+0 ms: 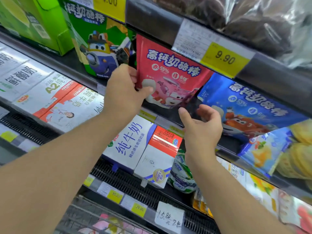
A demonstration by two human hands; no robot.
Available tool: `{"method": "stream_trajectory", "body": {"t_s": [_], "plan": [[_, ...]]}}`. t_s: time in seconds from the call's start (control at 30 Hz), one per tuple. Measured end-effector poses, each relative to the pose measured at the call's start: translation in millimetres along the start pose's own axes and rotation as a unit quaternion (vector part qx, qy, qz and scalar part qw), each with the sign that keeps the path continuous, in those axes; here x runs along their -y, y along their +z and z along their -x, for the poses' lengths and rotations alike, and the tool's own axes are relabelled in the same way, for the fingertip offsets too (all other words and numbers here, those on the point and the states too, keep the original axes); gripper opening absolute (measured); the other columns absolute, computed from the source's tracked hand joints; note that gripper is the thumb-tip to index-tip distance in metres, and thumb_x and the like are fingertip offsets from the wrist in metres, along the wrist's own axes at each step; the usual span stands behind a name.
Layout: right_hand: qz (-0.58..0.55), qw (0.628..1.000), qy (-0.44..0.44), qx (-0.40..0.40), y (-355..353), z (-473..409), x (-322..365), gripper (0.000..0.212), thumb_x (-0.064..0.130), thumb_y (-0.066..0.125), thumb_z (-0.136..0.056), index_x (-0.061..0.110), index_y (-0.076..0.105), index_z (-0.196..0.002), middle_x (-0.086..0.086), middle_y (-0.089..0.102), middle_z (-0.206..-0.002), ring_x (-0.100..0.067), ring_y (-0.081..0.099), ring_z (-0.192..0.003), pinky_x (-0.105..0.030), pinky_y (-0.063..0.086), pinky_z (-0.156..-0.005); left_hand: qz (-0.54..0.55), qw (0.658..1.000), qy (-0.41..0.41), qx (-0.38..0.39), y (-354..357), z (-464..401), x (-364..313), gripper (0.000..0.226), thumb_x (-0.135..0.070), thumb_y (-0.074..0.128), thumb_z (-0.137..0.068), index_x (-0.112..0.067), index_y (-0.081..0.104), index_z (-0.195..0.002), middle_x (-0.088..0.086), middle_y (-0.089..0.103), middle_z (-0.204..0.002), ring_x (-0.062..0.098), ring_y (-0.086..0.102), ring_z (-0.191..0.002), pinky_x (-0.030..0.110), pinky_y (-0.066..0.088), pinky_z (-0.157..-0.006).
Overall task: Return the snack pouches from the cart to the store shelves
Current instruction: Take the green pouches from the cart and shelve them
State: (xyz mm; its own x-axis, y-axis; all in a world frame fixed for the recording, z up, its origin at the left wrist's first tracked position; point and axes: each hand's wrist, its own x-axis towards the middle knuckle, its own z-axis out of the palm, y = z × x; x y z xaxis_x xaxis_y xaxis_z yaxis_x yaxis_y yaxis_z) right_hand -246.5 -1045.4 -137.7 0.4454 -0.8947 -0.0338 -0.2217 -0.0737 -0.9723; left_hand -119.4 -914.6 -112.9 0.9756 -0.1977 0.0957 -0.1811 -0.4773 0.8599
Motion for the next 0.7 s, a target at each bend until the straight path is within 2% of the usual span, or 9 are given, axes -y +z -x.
{"method": "stream_trajectory", "body": {"t_s": [0.07, 0.13, 0.23, 0.3, 0.37, 0.43, 0.5, 0.6, 0.7], "plan": [[0.005, 1.000, -0.004, -0.027, -27.7, 2.4, -5.6, 0.044, 0.032, 0.086, -0.072, 0.034, 0.055, -0.104, 0.027, 0.064, -0.083, 0.006, 0.060, -0.060, -0.026, 0.054, -0.069, 0.007, 0.999, 0.038, -0.006, 6.0, 17.4, -9.1, 0.055, -0.032, 0.086, -0.076, -0.016, 0.054, -0.117, -0.007, 0.058, -0.099, 0.003, 0.057, -0.080, 0.015, 0.046, -0.072], [0.013, 0.999, -0.002, -0.051, -50.1, -0.2, -9.4, 0.044, 0.030, 0.086, -0.073, 0.032, 0.054, -0.103, 0.021, 0.065, -0.081, 0.007, 0.058, -0.058, -0.020, 0.049, -0.065, 0.007, 0.998, 0.065, -0.015, 16.3, 27.4, -17.3, 0.062, -0.031, 0.085, -0.077, -0.012, 0.048, -0.124, 0.000, 0.057, -0.111, 0.014, 0.059, -0.091, 0.025, 0.051, -0.080], [0.033, 0.997, -0.004, -0.064, -71.8, -4.6, -12.8, 0.046, 0.029, 0.086, -0.075, 0.028, 0.053, -0.107, 0.015, 0.059, -0.091, 0.007, 0.058, -0.058, -0.023, 0.050, -0.063, 0.003, 1.000, 0.011, -0.029, 27.7, 24.6, -22.2, 0.075, -0.037, 0.086, -0.074, -0.009, 0.044, -0.129, 0.008, 0.053, -0.126, 0.025, 0.060, -0.107, 0.040, 0.053, -0.093], [0.045, 0.997, -0.014, -0.057, -76.2, -4.9, -12.2, 0.047, 0.031, 0.086, -0.074, 0.029, 0.053, -0.108, 0.015, 0.061, -0.093, 0.006, 0.060, -0.061, -0.025, 0.054, -0.066, 0.000, 1.000, -0.018, -0.011, 30.3, 17.3, -21.5, 0.079, -0.044, 0.087, -0.071, -0.011, 0.046, -0.131, 0.007, 0.055, -0.130, 0.024, 0.060, -0.113, 0.038, 0.051, -0.096], [0.052, 0.997, -0.028, -0.039, -75.6, -4.6, -10.8, 0.047, 0.032, 0.086, -0.074, 0.032, 0.054, -0.108, 0.012, 0.064, -0.098, 0.004, 0.062, -0.063, -0.023, 0.054, -0.069, 0.016, 0.999, -0.028, 0.035, 35.5, 11.2, -21.9, 0.062, -0.042, 0.082, -0.077, -0.017, 0.053, -0.125, 0.005, 0.064, -0.123, 0.022, 0.066, -0.103, 0.039, 0.055, -0.087], [0.044, 0.998, -0.030, -0.024, -71.6, -3.5, -8.4, 0.048, 0.030, 0.086, -0.074, 0.029, 0.055, -0.111, 0.009, 0.064, -0.103, 0.004, 0.062, -0.061, -0.023, 0.055, -0.071, 0.071, 0.995, -0.046, 0.058, 43.9, 6.6, -24.7, 0.030, -0.029, 0.072, -0.089, -0.017, 0.057, -0.112, 0.010, 0.072, -0.106, 0.020, 0.073, -0.075, 0.033, 0.057, -0.061], [0.028, 0.999, -0.027, -0.015, -64.9, -1.2, -6.6, 0.049, 0.027, 0.086, -0.075, 0.026, 0.055, -0.113, 0.007, 0.063, -0.104, 0.005, 0.060, -0.059, -0.023, 0.054, -0.071, 0.138, 0.986, -0.075, 0.054, 48.4, -0.2, -26.0, 0.004, -0.015, 0.061, -0.098, -0.014, 0.059, -0.101, 0.013, 0.071, -0.089, 0.016, 0.070, -0.056, 0.025, 0.054, -0.047], [0.019, 0.999, -0.017, 0.025, -47.4, 5.4, -4.4, 0.051, 0.026, 0.085, -0.075, 0.027, 0.053, -0.115, 0.008, 0.062, -0.109, 0.005, 0.061, -0.061, -0.025, 0.053, -0.074, 0.148, 0.985, -0.079, 0.040, 37.4, -15.0, -21.2, 0.016, -0.006, 0.053, -0.101, -0.018, 0.058, -0.091, 0.005, 0.065, -0.080, 0.012, 0.068, -0.057, 0.019, 0.055, -0.050], [0.016, 0.997, -0.005, 0.073, -21.3, 9.7, 2.7, 0.062, 0.029, 0.085, -0.076, 0.028, 0.049, -0.127, 0.020, 0.058, -0.113, 0.004, 0.066, -0.073, -0.027, 0.053, -0.081, 0.148, 0.984, -0.080, 0.061, 13.0, -30.5, -7.3, 0.014, -0.006, 0.050, -0.103, -0.017, 0.057, -0.103, 0.001, 0.064, -0.081, 0.003, 0.064, -0.053, 0.015, 0.054, -0.052]]}}
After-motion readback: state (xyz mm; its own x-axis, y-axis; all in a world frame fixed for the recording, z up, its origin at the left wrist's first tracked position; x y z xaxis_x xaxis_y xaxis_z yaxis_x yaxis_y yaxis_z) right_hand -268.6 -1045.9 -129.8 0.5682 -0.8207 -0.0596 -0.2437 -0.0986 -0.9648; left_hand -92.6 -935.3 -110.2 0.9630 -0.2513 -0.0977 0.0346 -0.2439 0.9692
